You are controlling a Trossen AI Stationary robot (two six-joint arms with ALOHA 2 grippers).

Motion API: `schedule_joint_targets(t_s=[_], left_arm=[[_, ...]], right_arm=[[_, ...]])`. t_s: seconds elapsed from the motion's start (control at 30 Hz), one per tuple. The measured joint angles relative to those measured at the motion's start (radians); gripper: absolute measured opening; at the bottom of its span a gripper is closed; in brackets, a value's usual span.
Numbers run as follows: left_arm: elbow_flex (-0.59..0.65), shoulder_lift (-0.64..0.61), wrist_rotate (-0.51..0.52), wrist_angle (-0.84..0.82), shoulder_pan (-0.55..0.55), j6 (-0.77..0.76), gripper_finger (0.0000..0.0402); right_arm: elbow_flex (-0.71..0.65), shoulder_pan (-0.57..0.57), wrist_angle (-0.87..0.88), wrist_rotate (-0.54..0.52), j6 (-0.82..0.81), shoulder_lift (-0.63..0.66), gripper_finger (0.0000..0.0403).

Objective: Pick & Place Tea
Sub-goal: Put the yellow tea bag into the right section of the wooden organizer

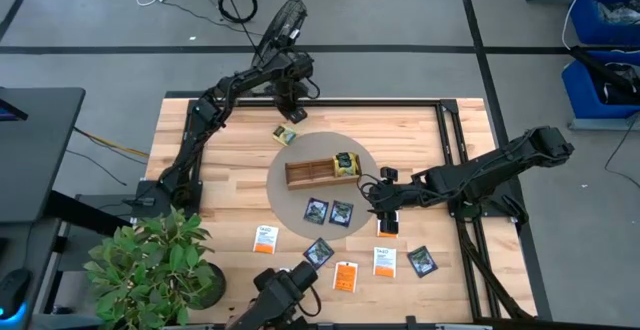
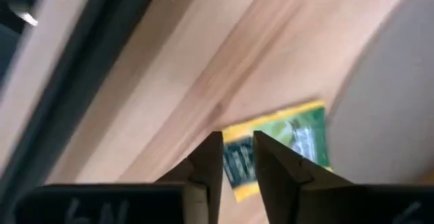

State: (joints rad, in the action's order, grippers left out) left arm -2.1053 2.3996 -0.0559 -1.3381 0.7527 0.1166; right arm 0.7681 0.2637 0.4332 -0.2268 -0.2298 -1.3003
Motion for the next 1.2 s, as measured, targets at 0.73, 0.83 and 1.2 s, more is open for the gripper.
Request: schedule_joint_targets(t_s=[0.73, 0.83, 1.2], left_arm=[[0.229, -0.022, 0.063, 0.022, 0.005, 0.059, 0.032], [0.229, -0.022, 0.049, 0.027, 0.016, 0.059, 0.0319], [0.231, -0.018, -0.001, 0.046, 0.025, 0.077, 0.0223]], right_arm=[[0.0, 0.0, 0.003, 0.013, 0.006, 0.0, 0.0205], [0.0, 0.0, 0.002, 0.012, 0.006, 0.0, 0.0205], [0.0, 0.0, -0.015, 0.007, 0.007, 0.0, 0.0205]])
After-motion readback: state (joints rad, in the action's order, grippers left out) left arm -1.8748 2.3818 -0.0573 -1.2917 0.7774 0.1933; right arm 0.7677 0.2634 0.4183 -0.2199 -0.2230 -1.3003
